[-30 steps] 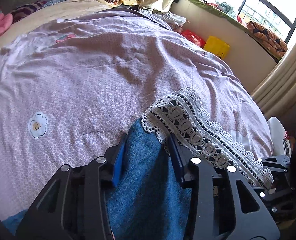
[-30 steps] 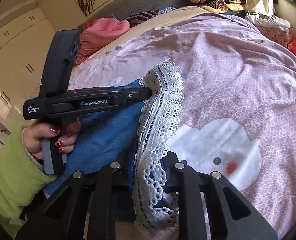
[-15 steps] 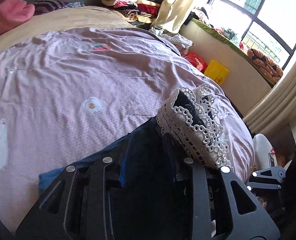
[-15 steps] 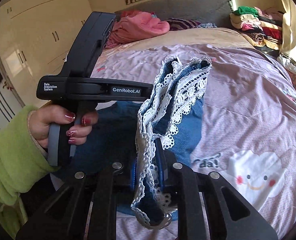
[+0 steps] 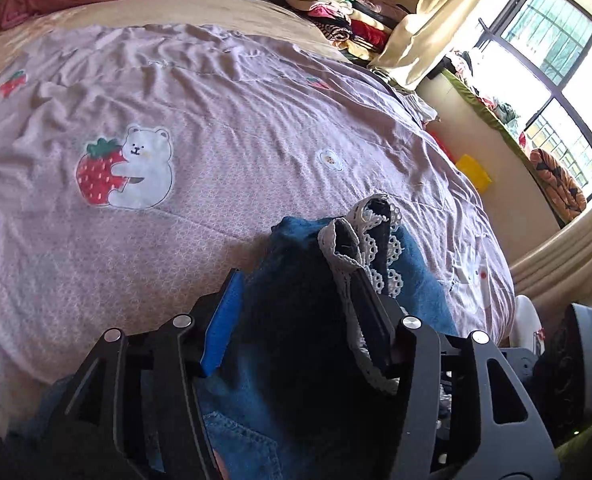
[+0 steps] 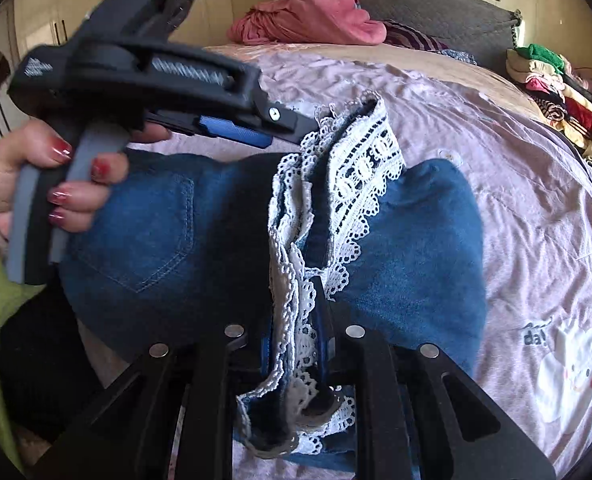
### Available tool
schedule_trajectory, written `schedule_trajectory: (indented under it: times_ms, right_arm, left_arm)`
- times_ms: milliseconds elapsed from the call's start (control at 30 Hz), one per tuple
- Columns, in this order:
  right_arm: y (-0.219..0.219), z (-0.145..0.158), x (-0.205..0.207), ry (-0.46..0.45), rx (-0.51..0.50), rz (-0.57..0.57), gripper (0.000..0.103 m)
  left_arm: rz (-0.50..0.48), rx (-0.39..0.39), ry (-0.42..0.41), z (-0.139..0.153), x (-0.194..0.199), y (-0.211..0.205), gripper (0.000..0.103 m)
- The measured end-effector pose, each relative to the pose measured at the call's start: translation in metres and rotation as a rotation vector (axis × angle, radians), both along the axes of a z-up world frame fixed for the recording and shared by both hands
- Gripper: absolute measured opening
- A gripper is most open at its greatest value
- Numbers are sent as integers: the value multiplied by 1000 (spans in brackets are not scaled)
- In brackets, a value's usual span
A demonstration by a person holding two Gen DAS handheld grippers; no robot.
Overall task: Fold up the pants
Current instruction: 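Lift the lace hem with both grippers and fold it over onto the waistband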
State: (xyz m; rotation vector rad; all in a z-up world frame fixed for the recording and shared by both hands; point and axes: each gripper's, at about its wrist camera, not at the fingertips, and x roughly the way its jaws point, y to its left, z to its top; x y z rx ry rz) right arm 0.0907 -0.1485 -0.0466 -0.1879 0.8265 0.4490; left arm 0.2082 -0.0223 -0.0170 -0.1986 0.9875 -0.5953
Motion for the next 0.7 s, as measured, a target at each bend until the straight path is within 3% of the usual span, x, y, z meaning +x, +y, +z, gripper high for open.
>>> schedule_trajectory:
  times_ms: [133,233,300,467,500,567,633,700]
  right_arm:
    - [7,-6,-4,-33,-13,-11,23]
    - [3,-2,-12,-35,26,14,39]
    - [-10,9,-22,-34,106,30,55]
    - [-56,29,-39,-51,166,-26,61]
    - [-63,30,-41,-50,157,-36,62]
    - [-70,30,-44,-58,137,-57,62]
    - [-79,25,-38,-37,128,-105,62]
    - [-82,19,-32,-2,138,-131,62]
  left_arm:
    - [-40,-76,35,-1,-3,-4,61]
    - [-64,-51,42,-5,-2,-21,61]
    - [-63,-17,44,-9,1,-29,61]
    - [-57,9,55,-12,13,-41,60]
    - [-53,14,56,-12,15,-42,57]
    - [-38,39,43,-13,18,-46,34]
    - [-18,76,43,-17,19,-46,17]
    - [-4,81,43,-19,16,-42,14]
